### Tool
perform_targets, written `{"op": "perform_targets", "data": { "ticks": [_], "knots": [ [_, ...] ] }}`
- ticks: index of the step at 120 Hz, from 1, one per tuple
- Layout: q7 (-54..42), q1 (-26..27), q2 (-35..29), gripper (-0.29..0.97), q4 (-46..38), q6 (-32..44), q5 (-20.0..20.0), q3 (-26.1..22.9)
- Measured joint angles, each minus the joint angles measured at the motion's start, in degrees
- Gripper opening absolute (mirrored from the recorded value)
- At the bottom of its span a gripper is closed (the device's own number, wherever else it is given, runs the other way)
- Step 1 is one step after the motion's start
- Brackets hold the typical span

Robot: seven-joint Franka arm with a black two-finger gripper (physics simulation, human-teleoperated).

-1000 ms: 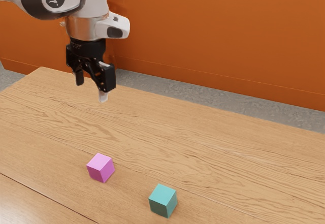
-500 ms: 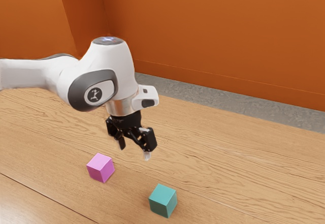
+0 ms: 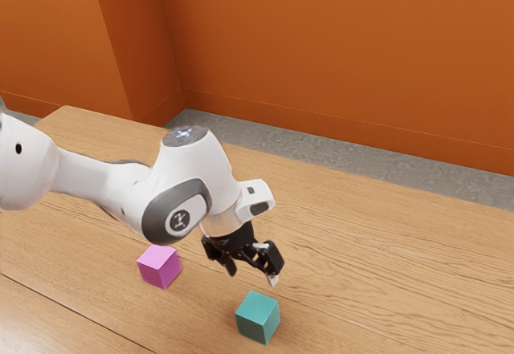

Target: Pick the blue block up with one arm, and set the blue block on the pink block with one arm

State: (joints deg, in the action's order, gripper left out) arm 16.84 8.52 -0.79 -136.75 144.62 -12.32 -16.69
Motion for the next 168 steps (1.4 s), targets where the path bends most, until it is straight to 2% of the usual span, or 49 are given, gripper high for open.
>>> {"op": "perform_targets", "data": {
  "ticks": [16, 46, 89, 119, 168],
  "knots": [
    [0.8, 0.0, 3.5, 0.68, 1.4, -1.2, 0.9, -0.1],
    [2.8, 2.6, 3.8, 0.68, 2.2, -4.0, 1.6, -0.1],
    [6.2, 2.0, 6.8, 0.64, 2.3, -7.3, 2.6, 0.3],
    [7.6, 2.1, 8.8, 0.64, 2.9, -6.3, 4.8, 0.3],
    [7.4, 2.1, 11.3, 0.61, 3.7, -2.7, 5.2, 0.3]
  ]
}}
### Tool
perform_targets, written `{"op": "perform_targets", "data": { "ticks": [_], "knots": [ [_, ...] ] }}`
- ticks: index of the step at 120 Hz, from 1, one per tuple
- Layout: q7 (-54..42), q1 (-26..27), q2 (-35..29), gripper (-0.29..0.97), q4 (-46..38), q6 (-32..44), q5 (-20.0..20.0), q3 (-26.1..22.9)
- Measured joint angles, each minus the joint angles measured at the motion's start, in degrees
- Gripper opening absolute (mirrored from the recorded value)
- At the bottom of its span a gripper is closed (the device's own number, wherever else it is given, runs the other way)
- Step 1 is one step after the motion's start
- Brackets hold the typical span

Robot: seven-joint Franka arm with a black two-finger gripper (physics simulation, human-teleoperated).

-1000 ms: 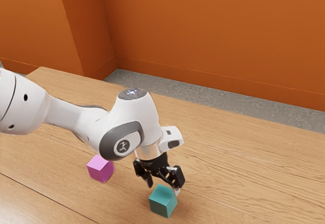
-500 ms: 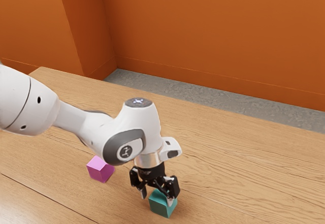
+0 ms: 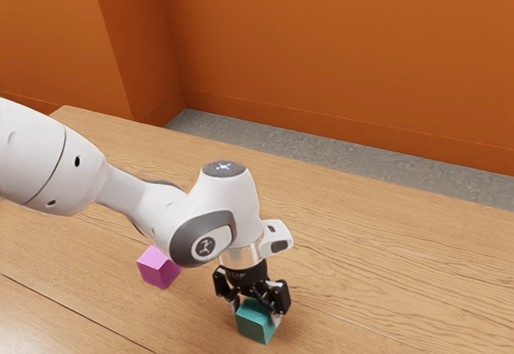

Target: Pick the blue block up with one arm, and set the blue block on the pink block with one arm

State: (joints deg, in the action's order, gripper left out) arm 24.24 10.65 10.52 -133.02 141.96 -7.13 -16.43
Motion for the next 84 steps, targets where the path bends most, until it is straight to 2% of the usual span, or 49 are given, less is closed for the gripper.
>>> {"op": "perform_targets", "data": {
  "ticks": [31, 84],
  "knots": [
    [-0.9, 0.1, 0.1, 0.49, 0.1, 1.0, 0.1, 0.0],
    [-2.2, 0.1, -0.6, 0.37, 0.0, 1.1, 2.3, 0.1]
  ]
}}
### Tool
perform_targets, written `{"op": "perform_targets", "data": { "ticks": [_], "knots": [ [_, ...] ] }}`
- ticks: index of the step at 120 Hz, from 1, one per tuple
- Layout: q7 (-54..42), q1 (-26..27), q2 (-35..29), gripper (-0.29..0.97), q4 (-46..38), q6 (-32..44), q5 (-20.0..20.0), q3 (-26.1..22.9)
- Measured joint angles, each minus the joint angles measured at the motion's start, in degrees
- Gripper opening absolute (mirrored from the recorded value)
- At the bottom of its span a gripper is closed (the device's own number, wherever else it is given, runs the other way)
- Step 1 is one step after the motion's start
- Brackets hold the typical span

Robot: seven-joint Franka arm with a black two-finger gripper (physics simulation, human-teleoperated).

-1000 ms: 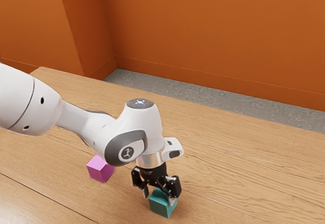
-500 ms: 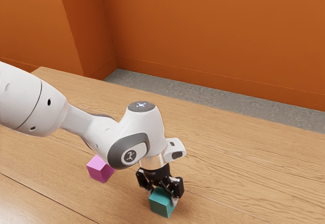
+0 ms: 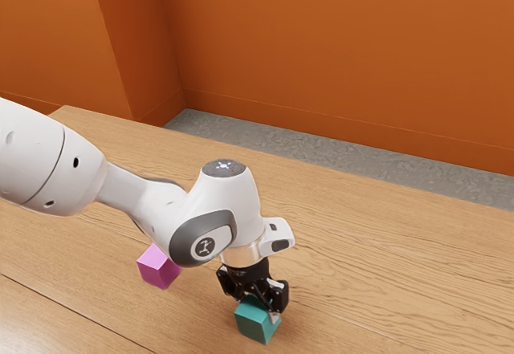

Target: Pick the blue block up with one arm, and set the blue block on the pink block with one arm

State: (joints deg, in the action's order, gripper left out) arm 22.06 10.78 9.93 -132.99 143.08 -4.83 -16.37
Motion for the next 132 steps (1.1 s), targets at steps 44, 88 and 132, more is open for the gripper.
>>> {"op": "perform_targets", "data": {
  "ticks": [44, 88, 132],
  "knots": [
    [0.2, 6.2, -11.4, 0.26, -0.1, -7.6, 8.1, 10.7],
    [-5.9, -7.7, -13.1, 0.23, 4.9, -18.4, 11.9, 32.8],
    [-12.8, -0.6, -16.0, 0.23, 3.8, -24.3, 12.1, 32.8]
  ]
}}
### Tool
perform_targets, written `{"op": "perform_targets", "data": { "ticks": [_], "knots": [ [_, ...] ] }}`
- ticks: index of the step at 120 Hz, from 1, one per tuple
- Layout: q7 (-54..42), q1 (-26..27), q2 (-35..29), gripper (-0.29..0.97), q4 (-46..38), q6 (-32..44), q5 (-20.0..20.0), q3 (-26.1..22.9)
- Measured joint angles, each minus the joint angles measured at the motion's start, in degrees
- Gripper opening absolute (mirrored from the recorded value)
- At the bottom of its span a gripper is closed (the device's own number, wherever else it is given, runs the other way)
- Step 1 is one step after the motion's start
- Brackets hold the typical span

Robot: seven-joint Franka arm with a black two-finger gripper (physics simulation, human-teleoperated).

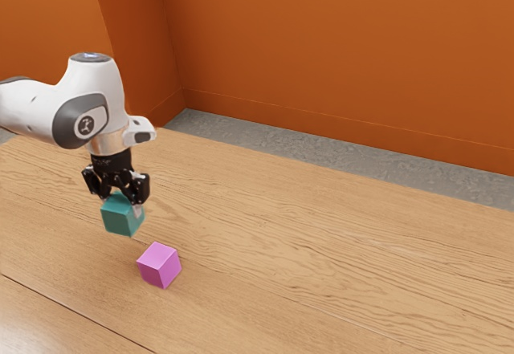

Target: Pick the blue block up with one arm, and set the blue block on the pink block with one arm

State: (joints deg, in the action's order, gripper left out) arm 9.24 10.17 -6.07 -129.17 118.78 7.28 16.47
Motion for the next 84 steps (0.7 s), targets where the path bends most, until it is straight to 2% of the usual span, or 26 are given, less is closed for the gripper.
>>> {"op": "perform_targets", "data": {
  "ticks": [22, 53, 84],
  "knots": [
    [-2.4, 0.7, 1.1, 0.28, -0.5, -0.3, -2.7, -0.7],
    [-5.1, 0.9, 2.2, 0.34, -0.5, 0.5, -9.4, -1.9],
    [-7.8, 0.8, 2.4, 0.35, -1.4, 4.1, -10.8, -2.9]
  ]
}}
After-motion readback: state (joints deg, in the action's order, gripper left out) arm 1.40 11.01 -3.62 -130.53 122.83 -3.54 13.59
